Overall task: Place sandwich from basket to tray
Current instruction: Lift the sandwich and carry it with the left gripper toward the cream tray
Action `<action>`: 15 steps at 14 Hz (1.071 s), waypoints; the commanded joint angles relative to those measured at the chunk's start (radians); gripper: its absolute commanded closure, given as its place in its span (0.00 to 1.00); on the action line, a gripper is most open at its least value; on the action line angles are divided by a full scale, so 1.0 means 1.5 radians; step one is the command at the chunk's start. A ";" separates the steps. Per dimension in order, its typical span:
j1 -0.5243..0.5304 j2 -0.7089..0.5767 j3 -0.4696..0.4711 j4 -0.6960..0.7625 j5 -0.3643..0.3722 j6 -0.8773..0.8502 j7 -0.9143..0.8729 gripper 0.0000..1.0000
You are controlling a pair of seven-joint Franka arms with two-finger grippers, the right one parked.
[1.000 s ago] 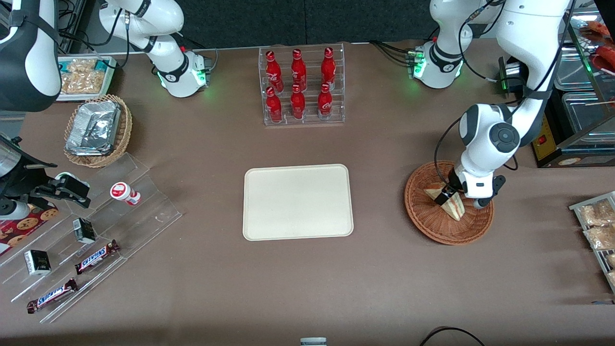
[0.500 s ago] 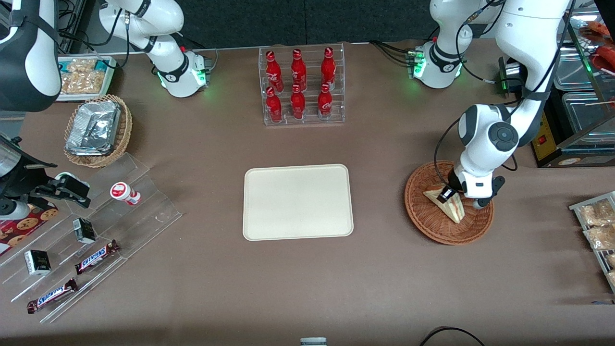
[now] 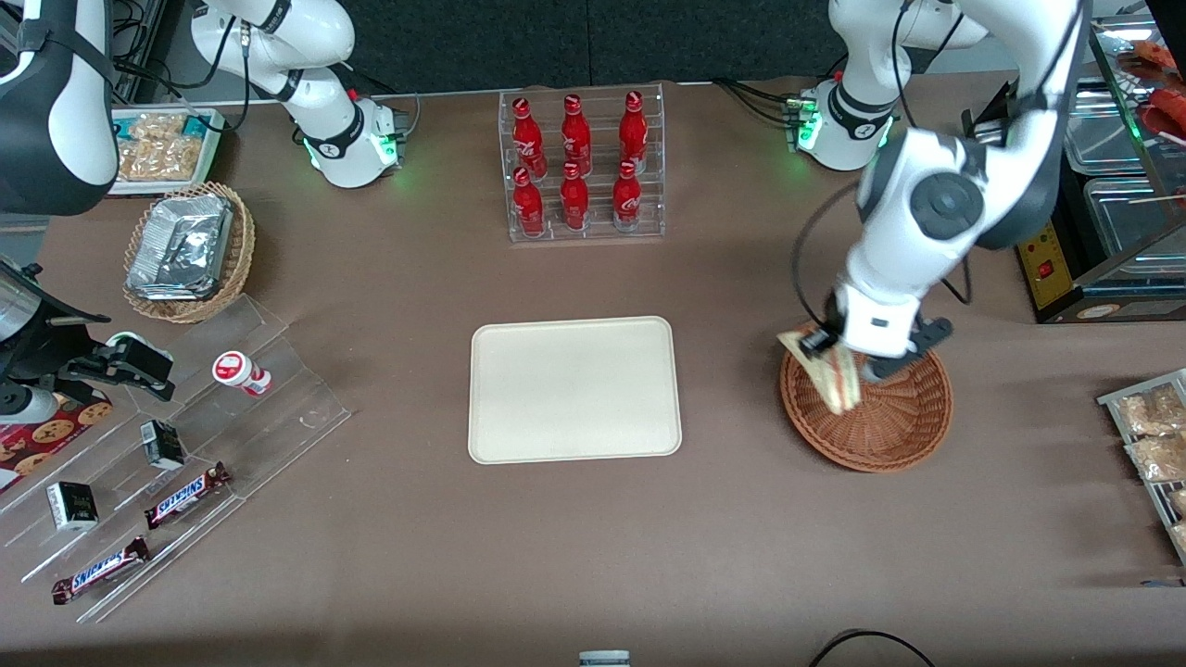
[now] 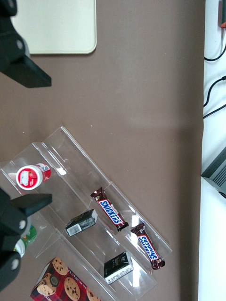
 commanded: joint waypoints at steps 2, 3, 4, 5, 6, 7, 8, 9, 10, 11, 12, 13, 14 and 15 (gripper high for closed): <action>-0.113 0.090 0.007 0.139 0.002 -0.052 -0.015 1.00; -0.141 0.108 0.007 0.160 0.004 -0.051 -0.016 1.00; -0.165 0.128 0.007 0.183 0.005 -0.050 -0.016 1.00; -0.182 0.153 0.007 0.207 0.004 -0.049 -0.015 1.00; -0.201 0.180 0.007 0.231 0.004 -0.049 -0.014 1.00; -0.215 0.211 0.007 0.257 0.003 -0.049 -0.011 1.00; -0.226 0.249 0.007 0.287 0.001 -0.052 -0.012 1.00; -0.244 0.283 0.007 0.320 0.001 -0.052 -0.014 1.00; -0.253 0.309 0.007 0.335 0.001 -0.048 -0.015 1.00; -0.266 0.328 0.007 0.346 0.002 -0.041 -0.016 1.00; -0.275 0.349 0.008 0.359 0.002 -0.033 -0.016 1.00; -0.280 0.366 0.008 0.371 0.002 -0.025 -0.016 1.00; -0.282 0.384 0.008 0.382 0.002 -0.011 -0.016 1.00; -0.292 0.398 0.008 0.385 0.002 0.004 -0.020 1.00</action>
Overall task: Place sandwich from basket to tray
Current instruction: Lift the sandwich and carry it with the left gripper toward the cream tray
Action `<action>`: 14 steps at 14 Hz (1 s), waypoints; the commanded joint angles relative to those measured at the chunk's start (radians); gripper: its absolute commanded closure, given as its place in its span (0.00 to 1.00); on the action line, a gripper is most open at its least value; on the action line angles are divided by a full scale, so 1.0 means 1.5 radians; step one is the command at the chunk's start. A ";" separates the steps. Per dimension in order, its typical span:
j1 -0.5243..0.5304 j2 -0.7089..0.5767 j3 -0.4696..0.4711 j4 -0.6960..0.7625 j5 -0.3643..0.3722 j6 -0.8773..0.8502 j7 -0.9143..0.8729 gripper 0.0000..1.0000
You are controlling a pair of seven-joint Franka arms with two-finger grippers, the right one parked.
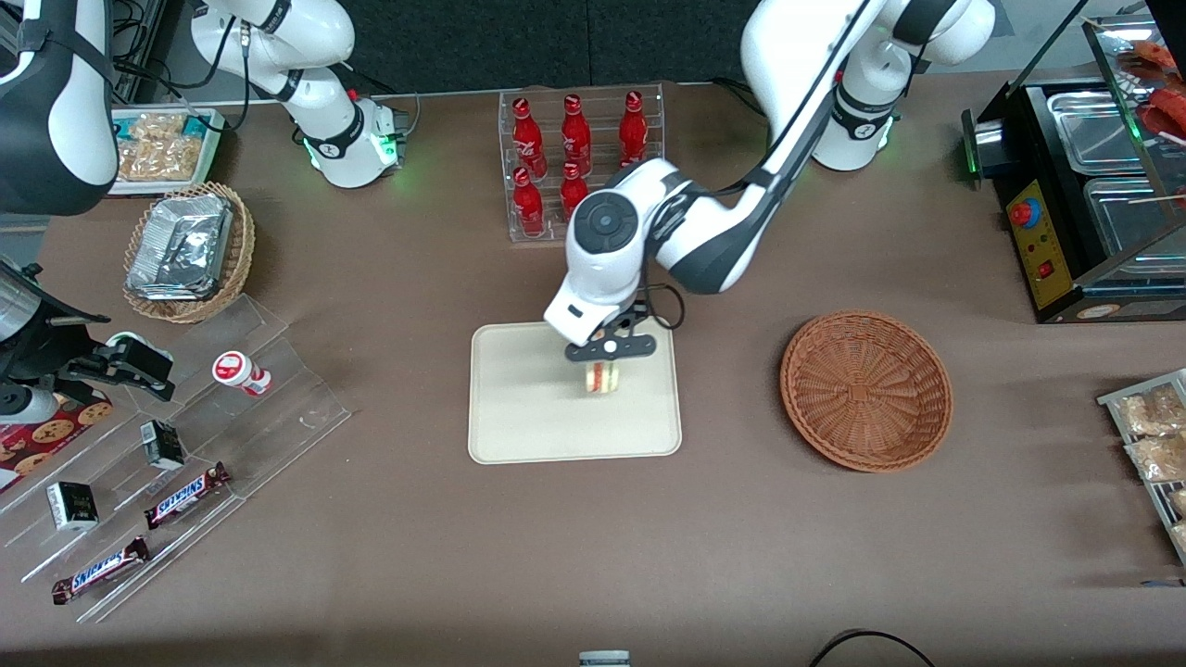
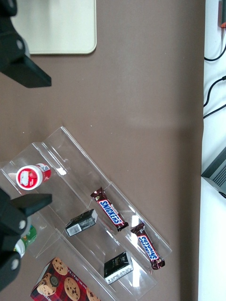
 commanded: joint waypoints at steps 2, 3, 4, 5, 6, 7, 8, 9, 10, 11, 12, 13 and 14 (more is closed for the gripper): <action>-0.034 0.064 0.013 0.048 0.015 0.038 -0.020 1.00; -0.035 0.079 0.013 0.050 0.031 0.054 -0.021 1.00; -0.035 0.097 0.013 0.061 0.035 0.070 -0.022 0.98; -0.035 0.113 0.014 0.073 0.036 0.076 -0.025 0.97; -0.035 0.130 0.015 0.086 0.039 0.077 -0.036 0.97; -0.035 0.143 0.017 0.100 0.039 0.078 -0.040 0.96; -0.035 0.151 0.017 0.105 0.043 0.080 -0.042 0.94; -0.035 0.159 0.017 0.105 0.054 0.083 -0.044 0.94; -0.035 0.165 0.017 0.105 0.063 0.095 -0.055 0.93; -0.035 0.170 0.017 0.103 0.070 0.105 -0.063 0.91; -0.035 0.173 0.017 0.101 0.072 0.110 -0.069 0.87; -0.035 0.174 0.017 0.102 0.073 0.110 -0.070 0.68; -0.035 0.173 0.017 0.102 0.073 0.110 -0.070 0.37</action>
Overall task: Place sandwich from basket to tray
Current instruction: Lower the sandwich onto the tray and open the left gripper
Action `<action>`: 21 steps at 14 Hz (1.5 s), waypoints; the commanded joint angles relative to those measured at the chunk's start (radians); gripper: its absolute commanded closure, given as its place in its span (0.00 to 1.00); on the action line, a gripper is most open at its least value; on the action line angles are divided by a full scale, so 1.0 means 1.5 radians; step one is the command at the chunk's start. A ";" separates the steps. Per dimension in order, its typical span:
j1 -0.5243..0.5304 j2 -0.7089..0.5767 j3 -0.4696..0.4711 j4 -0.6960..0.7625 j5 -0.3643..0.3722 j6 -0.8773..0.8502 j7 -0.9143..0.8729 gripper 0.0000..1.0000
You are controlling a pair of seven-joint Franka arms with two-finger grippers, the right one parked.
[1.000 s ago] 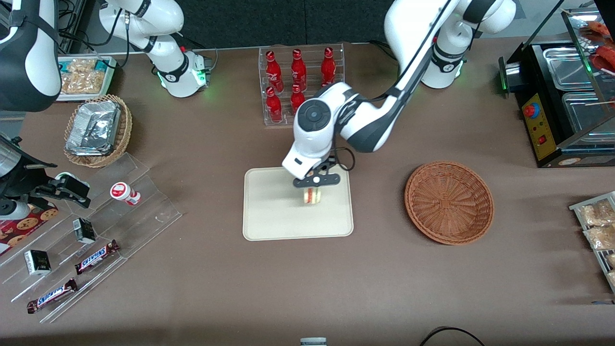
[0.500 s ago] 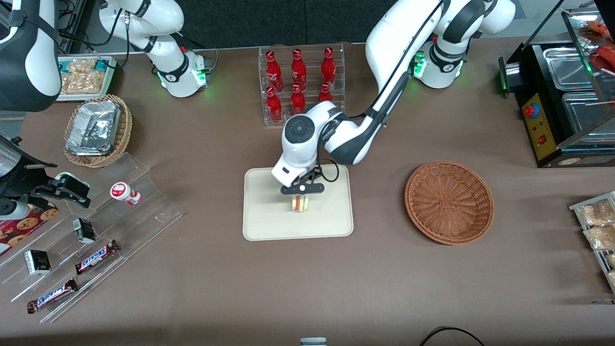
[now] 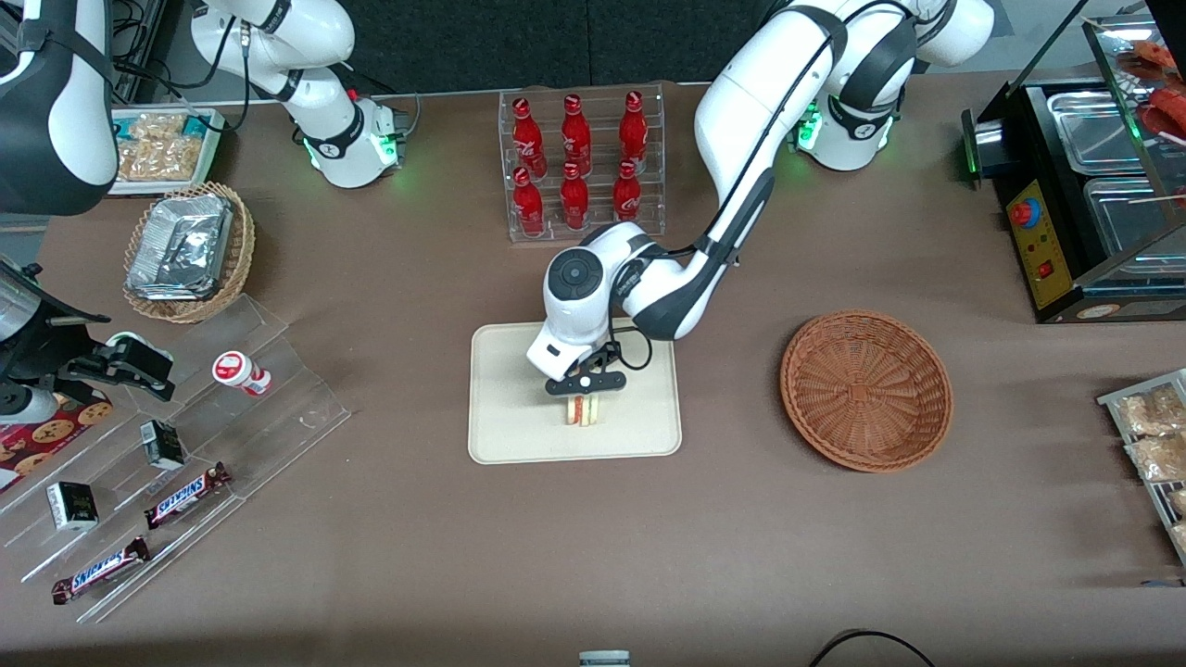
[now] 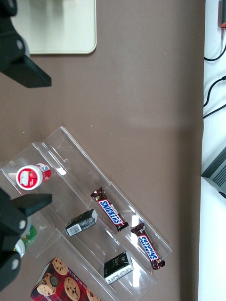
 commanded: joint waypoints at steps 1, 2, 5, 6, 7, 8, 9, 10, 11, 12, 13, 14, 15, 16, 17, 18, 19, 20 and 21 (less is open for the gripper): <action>-0.008 0.010 0.006 0.024 0.013 -0.001 -0.023 0.00; -0.007 0.005 0.006 0.025 0.013 -0.001 -0.028 0.00; 0.016 -0.038 0.005 0.025 0.003 -0.027 -0.030 0.00; 0.029 -0.060 0.004 0.025 -0.006 -0.048 -0.025 0.00; 0.058 -0.092 0.001 0.019 -0.031 -0.069 -0.014 0.00; 0.073 -0.127 0.000 0.008 -0.047 -0.093 0.017 0.00; 0.083 -0.170 0.001 -0.023 -0.054 -0.130 0.055 0.00; 0.100 -0.214 0.001 -0.067 -0.054 -0.138 0.075 0.00; 0.123 -0.264 0.000 -0.128 -0.057 -0.131 0.080 0.01; 0.148 -0.318 0.000 -0.196 -0.066 -0.106 0.101 0.01; 0.166 -0.372 0.001 -0.269 -0.071 -0.081 0.138 0.01; 0.194 -0.414 0.001 -0.327 -0.077 -0.058 0.167 0.01; 0.228 -0.456 0.002 -0.384 -0.083 -0.044 0.204 0.01; 0.254 -0.489 0.001 -0.423 -0.084 -0.043 0.246 0.01; 0.287 -0.527 0.002 -0.458 -0.084 -0.048 0.304 0.01; 0.317 -0.561 0.003 -0.487 -0.084 -0.055 0.363 0.01; 0.355 -0.596 0.004 -0.513 -0.087 -0.076 0.432 0.01; 0.389 -0.628 0.004 -0.531 -0.097 -0.103 0.494 0.01; 0.412 -0.653 0.005 -0.535 -0.098 -0.131 0.536 0.00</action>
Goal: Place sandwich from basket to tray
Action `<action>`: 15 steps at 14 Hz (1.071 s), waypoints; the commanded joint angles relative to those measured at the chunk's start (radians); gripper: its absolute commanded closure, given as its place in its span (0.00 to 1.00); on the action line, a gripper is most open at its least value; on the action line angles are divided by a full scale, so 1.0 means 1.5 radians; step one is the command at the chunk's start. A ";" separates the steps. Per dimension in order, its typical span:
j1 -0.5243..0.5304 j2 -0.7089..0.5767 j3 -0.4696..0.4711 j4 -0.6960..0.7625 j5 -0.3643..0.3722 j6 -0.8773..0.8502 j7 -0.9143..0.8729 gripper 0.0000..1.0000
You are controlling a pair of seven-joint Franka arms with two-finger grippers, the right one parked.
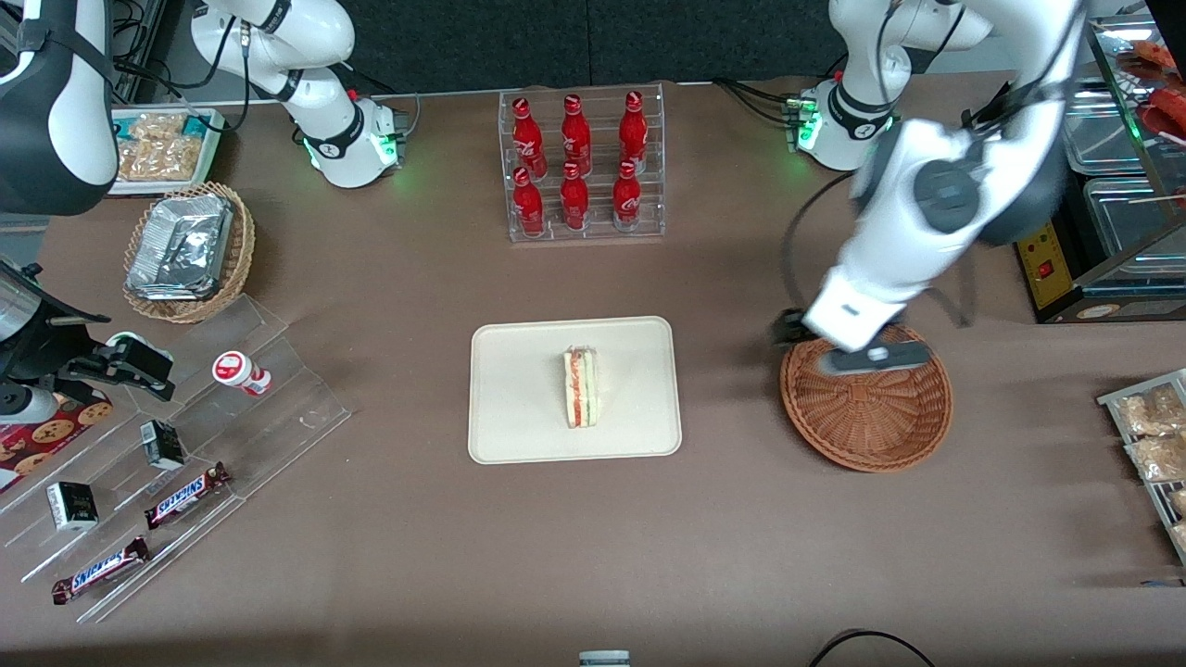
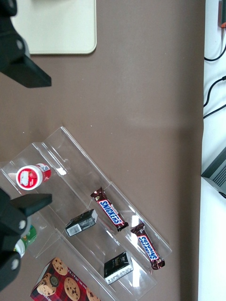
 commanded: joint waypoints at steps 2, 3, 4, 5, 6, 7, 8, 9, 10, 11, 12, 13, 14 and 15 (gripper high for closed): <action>0.086 -0.125 -0.007 -0.043 -0.015 -0.099 0.124 0.00; 0.096 -0.129 -0.006 -0.005 -0.010 -0.145 0.133 0.00; 0.101 -0.123 -0.006 0.049 -0.003 -0.203 0.142 0.00; 0.102 -0.117 -0.006 0.093 0.002 -0.245 0.143 0.00; 0.102 -0.110 0.000 0.130 0.007 -0.278 0.142 0.00; 0.102 -0.108 0.003 0.158 0.013 -0.296 0.142 0.00; 0.102 -0.106 0.003 0.183 0.021 -0.308 0.141 0.00; 0.101 -0.102 0.002 0.204 0.037 -0.317 0.140 0.00; 0.100 -0.095 0.000 0.227 0.048 -0.332 0.139 0.00; 0.100 -0.085 0.001 0.253 0.048 -0.350 0.139 0.00; 0.101 -0.070 0.001 0.282 0.048 -0.371 0.140 0.00; 0.101 -0.059 0.001 0.309 0.048 -0.390 0.141 0.00; 0.101 -0.048 0.001 0.327 0.048 -0.396 0.141 0.00; 0.102 -0.036 0.002 0.338 0.048 -0.396 0.142 0.00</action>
